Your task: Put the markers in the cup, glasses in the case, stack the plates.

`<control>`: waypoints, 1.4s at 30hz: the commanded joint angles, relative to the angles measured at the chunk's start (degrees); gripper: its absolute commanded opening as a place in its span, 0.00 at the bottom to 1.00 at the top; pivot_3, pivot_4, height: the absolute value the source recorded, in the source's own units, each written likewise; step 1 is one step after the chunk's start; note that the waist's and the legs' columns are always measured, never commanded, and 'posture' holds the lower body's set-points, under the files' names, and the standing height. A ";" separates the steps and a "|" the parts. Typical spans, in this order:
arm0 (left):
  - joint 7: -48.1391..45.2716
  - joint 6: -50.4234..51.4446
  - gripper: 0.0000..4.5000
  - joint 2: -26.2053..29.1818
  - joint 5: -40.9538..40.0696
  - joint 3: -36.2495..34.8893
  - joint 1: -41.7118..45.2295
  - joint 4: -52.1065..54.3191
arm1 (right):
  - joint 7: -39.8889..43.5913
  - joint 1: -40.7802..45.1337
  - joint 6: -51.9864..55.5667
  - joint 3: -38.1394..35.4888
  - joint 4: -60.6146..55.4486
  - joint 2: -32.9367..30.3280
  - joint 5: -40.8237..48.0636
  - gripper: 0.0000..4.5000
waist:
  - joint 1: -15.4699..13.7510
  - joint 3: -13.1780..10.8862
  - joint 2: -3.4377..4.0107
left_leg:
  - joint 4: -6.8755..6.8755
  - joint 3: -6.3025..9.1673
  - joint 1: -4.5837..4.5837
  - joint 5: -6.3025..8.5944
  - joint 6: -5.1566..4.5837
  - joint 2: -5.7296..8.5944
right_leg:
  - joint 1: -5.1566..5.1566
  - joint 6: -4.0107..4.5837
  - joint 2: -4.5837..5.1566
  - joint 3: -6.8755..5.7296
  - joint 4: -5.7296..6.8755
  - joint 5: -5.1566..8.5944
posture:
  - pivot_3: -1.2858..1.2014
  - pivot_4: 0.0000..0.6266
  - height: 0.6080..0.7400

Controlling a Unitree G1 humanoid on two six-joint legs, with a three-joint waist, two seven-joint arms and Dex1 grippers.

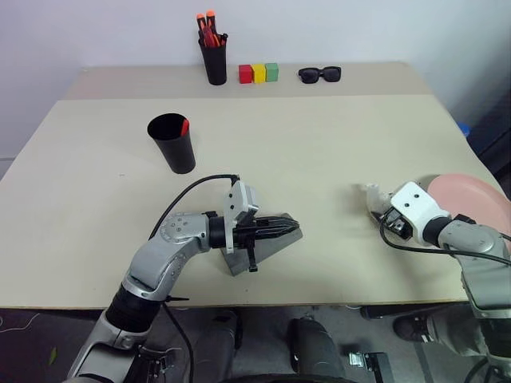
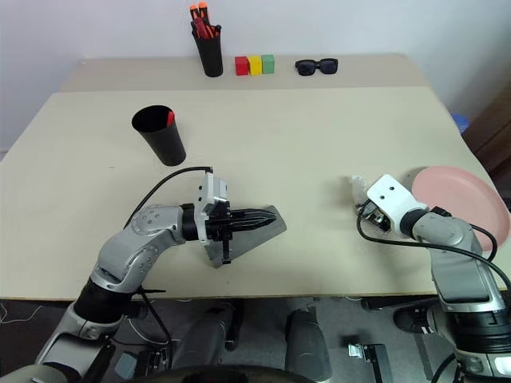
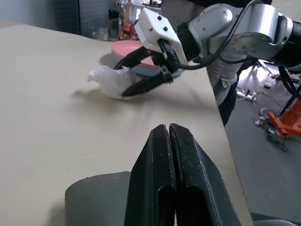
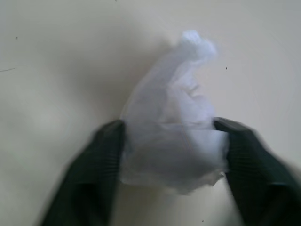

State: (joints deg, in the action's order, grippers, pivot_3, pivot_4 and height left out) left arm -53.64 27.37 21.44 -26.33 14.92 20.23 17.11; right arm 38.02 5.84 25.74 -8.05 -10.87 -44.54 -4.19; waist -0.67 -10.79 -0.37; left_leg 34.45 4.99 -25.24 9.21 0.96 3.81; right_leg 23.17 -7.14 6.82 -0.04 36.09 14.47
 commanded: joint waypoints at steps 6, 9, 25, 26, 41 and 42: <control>-0.49 -0.18 0.00 0.27 -0.28 0.61 0.37 1.46 | -0.94 -1.09 1.95 -5.87 -6.25 -1.99 1.77 0.01 | -0.08 0.00 0.00 | 0.01 0.00 -0.01 0.00 -0.01 0.01 | 0.00 0.00 0.00 0.00 0.00 0.00 | 0.52 0.24 1.00; -1.49 -0.56 0.00 0.16 -0.27 0.65 1.20 0.11 | -1.72 -1.16 5.79 -14.13 -7.98 -4.69 2.19 0.01 | -0.18 -0.01 0.02 | 0.02 0.00 -0.02 0.00 -0.01 0.01 | 0.00 0.00 0.00 0.00 0.00 0.00 | 0.52 0.24 1.00; -1.29 -1.94 0.00 -0.30 0.73 -1.27 3.19 -3.83 | -0.62 -7.85 4.48 -20.21 -5.20 -10.70 1.31 0.84 | 0.21 0.05 0.10 | 0.05 -0.05 -0.01 0.03 -0.05 -0.02 | -0.02 0.00 0.00 0.00 0.00 0.00 | 0.52 0.24 1.00; -0.57 -1.92 0.00 0.44 0.56 -2.71 2.50 -3.52 | -0.53 -6.80 3.79 -19.07 -4.75 -10.77 1.52 0.84 | 0.22 0.04 0.08 | 0.05 -0.06 -0.01 0.03 -0.05 -0.02 | -0.02 0.00 0.01 0.01 0.00 0.00 | 0.52 0.24 1.00; 14.04 -1.84 0.00 11.52 1.35 -27.82 -18.20 7.19 | 9.18 18.38 -6.78 -4.48 10.71 -0.28 15.92 0.84 | 0.33 -0.02 0.01 | 0.04 0.05 -0.02 0.05 -0.06 -0.08 | 0.04 0.01 -0.01 0.02 -0.01 0.00 | 0.52 0.24 1.00; 14.39 -2.20 0.00 11.98 1.26 -29.30 -19.66 7.59 | 9.81 19.12 -8.00 -3.62 12.13 0.03 15.89 0.84 | 0.03 -0.02 0.01 | 0.04 0.05 -0.02 0.05 -0.06 -0.07 | 0.04 0.01 0.00 0.02 -0.02 0.00 | 0.52 0.24 1.00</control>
State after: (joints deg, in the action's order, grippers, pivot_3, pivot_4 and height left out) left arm -40.16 26.93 32.75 -25.33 -11.38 1.62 21.27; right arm 46.52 23.22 20.37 -11.92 -0.11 -44.74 10.51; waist -0.64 -10.82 -0.37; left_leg 34.49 5.02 -25.26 9.26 0.91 3.74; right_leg 23.20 -7.12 6.82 -0.03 36.04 14.47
